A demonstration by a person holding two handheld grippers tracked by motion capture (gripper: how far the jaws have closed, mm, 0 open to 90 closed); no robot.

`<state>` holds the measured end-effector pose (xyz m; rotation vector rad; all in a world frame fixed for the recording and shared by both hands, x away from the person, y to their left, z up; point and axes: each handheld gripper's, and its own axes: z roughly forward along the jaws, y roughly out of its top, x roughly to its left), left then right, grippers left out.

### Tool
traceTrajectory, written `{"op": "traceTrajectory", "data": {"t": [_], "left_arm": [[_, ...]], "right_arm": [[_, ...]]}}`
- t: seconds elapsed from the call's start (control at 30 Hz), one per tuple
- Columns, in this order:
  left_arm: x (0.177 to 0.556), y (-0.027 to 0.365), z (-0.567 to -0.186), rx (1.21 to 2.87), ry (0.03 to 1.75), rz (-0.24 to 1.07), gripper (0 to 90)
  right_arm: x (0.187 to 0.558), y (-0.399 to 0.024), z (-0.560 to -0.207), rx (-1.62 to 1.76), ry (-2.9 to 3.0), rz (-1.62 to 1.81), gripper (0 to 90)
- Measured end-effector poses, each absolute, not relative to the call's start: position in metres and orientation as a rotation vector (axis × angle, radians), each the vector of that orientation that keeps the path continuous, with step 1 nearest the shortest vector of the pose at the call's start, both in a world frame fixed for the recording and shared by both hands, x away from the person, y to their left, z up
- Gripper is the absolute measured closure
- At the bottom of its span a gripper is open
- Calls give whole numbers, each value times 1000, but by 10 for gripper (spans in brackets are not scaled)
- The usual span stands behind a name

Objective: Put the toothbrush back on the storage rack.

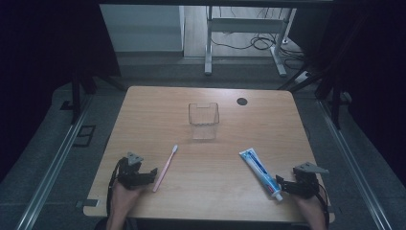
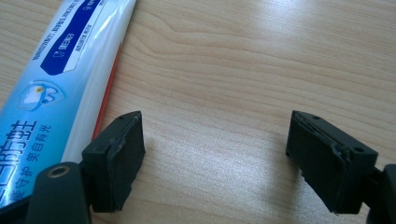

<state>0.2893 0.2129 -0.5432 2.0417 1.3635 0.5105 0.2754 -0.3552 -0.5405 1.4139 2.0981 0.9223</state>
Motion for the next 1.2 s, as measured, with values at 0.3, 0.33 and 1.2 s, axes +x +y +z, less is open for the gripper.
{"op": "traceTrajectory", "data": {"t": [0.3,0.33,1.2], "left_arm": [[284,205,-531,2063,1302,516,309],[283,204,-529,2060,1293,513,327],[265,159,-518,2164,1075,352,892]], "right_arm": [[276,-356,-541,1406,2104,923,188],[276,-356,-541,1406,2105,924,188],[276,-356,-541,1402,2110,927,187]]}}
